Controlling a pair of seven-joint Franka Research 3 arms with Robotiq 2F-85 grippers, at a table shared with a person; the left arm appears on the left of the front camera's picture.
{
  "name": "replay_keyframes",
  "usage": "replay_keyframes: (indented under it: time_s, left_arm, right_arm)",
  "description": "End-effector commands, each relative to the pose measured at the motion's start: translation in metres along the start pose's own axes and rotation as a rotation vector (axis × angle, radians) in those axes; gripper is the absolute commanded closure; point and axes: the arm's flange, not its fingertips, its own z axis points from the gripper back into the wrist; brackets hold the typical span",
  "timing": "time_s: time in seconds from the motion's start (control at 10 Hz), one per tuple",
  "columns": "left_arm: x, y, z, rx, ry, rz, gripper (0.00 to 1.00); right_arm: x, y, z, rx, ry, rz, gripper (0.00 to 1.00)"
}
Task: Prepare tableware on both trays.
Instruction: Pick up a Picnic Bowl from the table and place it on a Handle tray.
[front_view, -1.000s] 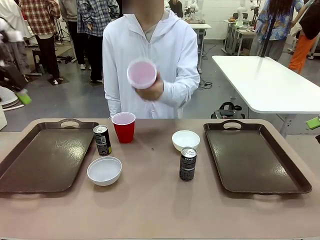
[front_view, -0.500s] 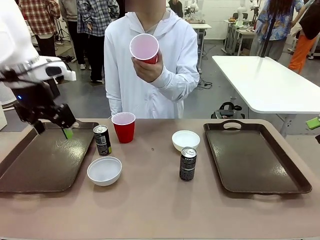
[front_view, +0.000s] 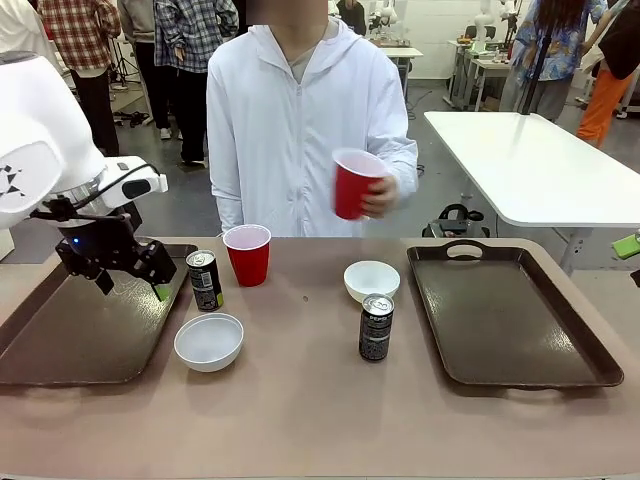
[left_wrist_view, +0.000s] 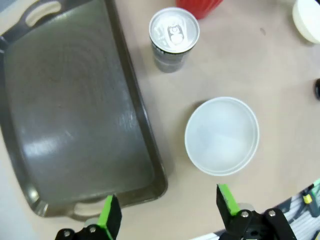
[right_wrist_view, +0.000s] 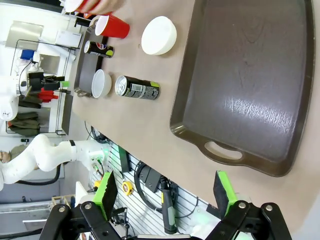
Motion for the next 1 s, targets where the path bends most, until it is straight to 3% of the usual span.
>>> replay_keyframes:
  time_s: [0.0,0.2,0.5,0.9]
  left_arm:
    - [0.002,0.002,0.013,0.001,0.001,-0.012,0.00]
    - [0.002,0.001,0.005,-0.003,-0.005,0.003,0.00]
    - [0.031,-0.041,-0.054,0.026,0.072,0.038,0.00]
    - [0.042,-0.048,-0.099,0.085,0.105,0.088,0.00]
  right_arm:
    - [0.000,-0.001,0.000,0.018,-0.005,0.005,0.00]
    - [0.000,-0.001,0.000,0.018,-0.005,0.005,0.00]
    - [0.000,-0.001,0.000,0.018,-0.005,0.005,0.00]
    - [0.000,-0.001,0.000,0.018,-0.005,0.005,0.00]
